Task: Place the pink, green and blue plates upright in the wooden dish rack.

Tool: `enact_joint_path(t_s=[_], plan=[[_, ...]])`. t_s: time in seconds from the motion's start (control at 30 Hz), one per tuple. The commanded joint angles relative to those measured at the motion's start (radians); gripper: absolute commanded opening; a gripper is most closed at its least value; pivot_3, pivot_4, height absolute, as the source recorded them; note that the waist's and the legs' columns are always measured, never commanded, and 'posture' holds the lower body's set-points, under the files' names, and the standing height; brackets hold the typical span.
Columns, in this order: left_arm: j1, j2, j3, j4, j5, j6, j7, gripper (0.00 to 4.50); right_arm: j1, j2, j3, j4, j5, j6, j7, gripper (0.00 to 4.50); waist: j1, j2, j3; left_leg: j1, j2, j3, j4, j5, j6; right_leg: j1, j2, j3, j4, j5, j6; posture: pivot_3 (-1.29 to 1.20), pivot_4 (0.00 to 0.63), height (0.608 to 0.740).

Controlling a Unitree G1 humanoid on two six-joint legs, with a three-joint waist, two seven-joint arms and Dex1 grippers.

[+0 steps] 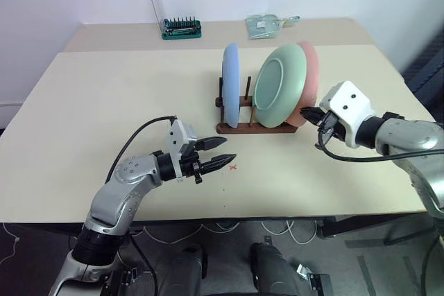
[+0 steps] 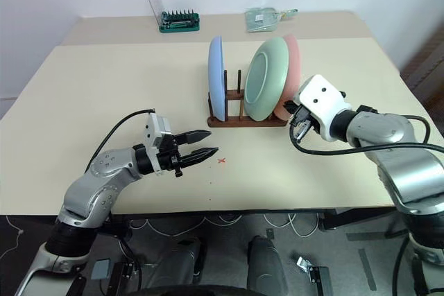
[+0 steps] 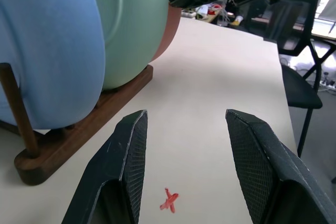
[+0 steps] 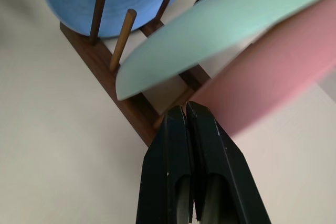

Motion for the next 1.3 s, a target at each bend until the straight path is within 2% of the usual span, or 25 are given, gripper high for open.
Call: enact_joint_path(t_s=[0.03,0.23,0.5,0.6,0.67,0.77,0.87,1.0,1.3], plan=[[0.010,0.006,0.022,-0.028,-0.002,-0.022,0.000,2.44,-0.056,0.037,0.000,-0.024,-0.006,-0.030,0.022,0.04,0.000,0.000,0.000,0.000,0.000,0.000,0.000,0.000,0.000,0.000,0.000,0.000,0.000,0.000,0.000,0.00,0.150,0.740],[0.017,0.004,0.025,-0.027,0.000,-0.026,0.006,2.44,-0.100,0.118,0.017,-0.095,0.029,-0.016,0.051,0.04,0.001,0.000,0.000,0.000,0.000,-0.001,0.000,0.000,0.000,0.000,0.000,0.000,0.000,0.000,0.000,0.00,0.150,0.740],[0.020,-0.003,0.048,0.003,0.022,-0.062,0.035,2.44,-0.006,0.041,-0.064,-0.085,0.011,-0.024,0.109,0.04,0.005,-0.001,0.000,0.000,0.000,-0.001,0.000,0.000,0.000,0.000,0.000,0.000,0.000,0.000,0.000,0.00,0.150,0.740],[-0.001,0.014,0.116,0.086,0.049,-0.066,0.092,2.44,0.163,-0.011,-0.175,-0.077,0.051,-0.031,0.204,0.04,0.009,-0.002,0.000,0.000,0.000,-0.001,0.000,0.000,0.000,0.000,0.000,0.000,0.000,0.000,0.000,0.00,0.150,0.740],[0.019,0.061,0.192,0.147,0.050,-0.090,0.088,2.44,0.302,-0.018,-0.265,-0.053,0.061,-0.055,0.248,0.04,0.018,-0.002,0.000,0.000,0.000,-0.001,0.000,0.000,0.001,0.001,0.000,-0.001,0.000,0.000,0.001,0.00,0.150,0.740],[0.056,0.114,0.250,0.211,0.064,-0.127,0.074,2.44,0.398,-0.002,-0.334,0.017,0.027,-0.149,0.258,0.04,0.010,-0.001,0.000,0.001,0.000,0.001,0.000,-0.001,0.002,0.000,0.001,0.000,0.001,0.000,0.001,0.00,0.150,0.740],[0.077,0.141,0.290,0.262,0.077,-0.156,0.076,2.44,0.414,0.021,-0.374,0.098,0.041,-0.204,0.273,0.04,0.008,-0.001,0.000,0.001,0.000,0.001,0.002,-0.001,0.001,0.001,0.000,0.001,0.001,0.000,0.000,0.00,0.150,0.740],[0.117,0.187,0.351,0.298,0.076,-0.180,0.064,2.44,0.414,0.052,-0.351,0.170,0.017,-0.259,0.264,0.04,0.000,-0.003,-0.001,0.002,0.000,0.001,0.001,-0.001,0.001,0.002,0.000,0.000,0.001,0.000,0.000,0.00,0.150,0.740],[0.181,0.149,0.332,0.183,0.093,-0.152,0.124,2.44,0.336,0.135,-0.297,0.246,0.014,-0.329,0.247,0.04,0.001,-0.003,-0.001,0.002,0.000,0.000,0.000,-0.001,0.001,0.002,0.000,0.000,0.000,0.000,0.000,0.00,0.150,0.740]])
